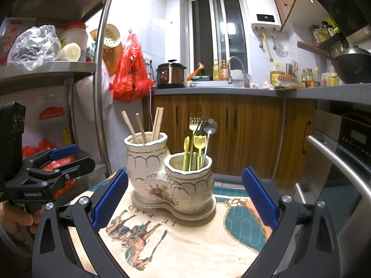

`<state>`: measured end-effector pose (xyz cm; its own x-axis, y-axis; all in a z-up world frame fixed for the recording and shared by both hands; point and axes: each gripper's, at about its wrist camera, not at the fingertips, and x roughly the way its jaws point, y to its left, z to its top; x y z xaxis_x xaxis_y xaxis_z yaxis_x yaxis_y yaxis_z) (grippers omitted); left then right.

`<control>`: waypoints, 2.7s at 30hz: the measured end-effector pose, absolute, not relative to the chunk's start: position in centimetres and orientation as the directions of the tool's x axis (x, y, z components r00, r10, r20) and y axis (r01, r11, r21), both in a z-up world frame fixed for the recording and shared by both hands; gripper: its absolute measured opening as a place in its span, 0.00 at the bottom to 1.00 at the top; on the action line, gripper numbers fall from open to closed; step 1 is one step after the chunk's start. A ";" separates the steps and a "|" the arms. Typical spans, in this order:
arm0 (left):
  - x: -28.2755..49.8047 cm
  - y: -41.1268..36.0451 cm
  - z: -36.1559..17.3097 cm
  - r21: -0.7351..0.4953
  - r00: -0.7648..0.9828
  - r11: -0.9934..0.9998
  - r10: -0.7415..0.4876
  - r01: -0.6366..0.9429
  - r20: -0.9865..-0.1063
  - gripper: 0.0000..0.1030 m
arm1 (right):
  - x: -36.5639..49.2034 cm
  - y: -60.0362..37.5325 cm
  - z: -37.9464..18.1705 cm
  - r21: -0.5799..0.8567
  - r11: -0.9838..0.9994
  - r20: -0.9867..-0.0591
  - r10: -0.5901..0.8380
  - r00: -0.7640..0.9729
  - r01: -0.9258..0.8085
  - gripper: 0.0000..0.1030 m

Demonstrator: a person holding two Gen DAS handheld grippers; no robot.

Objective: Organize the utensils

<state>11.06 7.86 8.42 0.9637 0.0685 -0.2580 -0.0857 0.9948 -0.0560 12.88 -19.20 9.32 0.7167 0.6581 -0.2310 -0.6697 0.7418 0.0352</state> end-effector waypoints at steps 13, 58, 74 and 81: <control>11.1 8.6 8.3 -0.062 0.961 0.995 0.062 -0.082 -0.271 0.95 | 12.9 -19.3 9.3 0.035 0.741 -0.231 0.659 0.715 -0.671 0.95; 14.7 12.8 5.6 -0.011 0.853 0.986 0.138 -0.167 -0.504 0.95 | 15.4 -19.8 7.4 0.075 0.770 -0.345 0.616 0.708 -0.633 0.95; 13.2 10.6 7.4 0.018 0.919 0.995 0.096 -0.096 -0.383 0.95 | 15.4 -20.0 8.0 0.090 0.760 -0.307 0.636 0.708 -0.644 0.95; 13.5 10.8 7.5 0.007 0.911 0.995 0.097 -0.103 -0.400 0.95 | 15.3 -20.2 8.1 0.091 0.757 -0.302 0.640 0.706 -0.647 0.95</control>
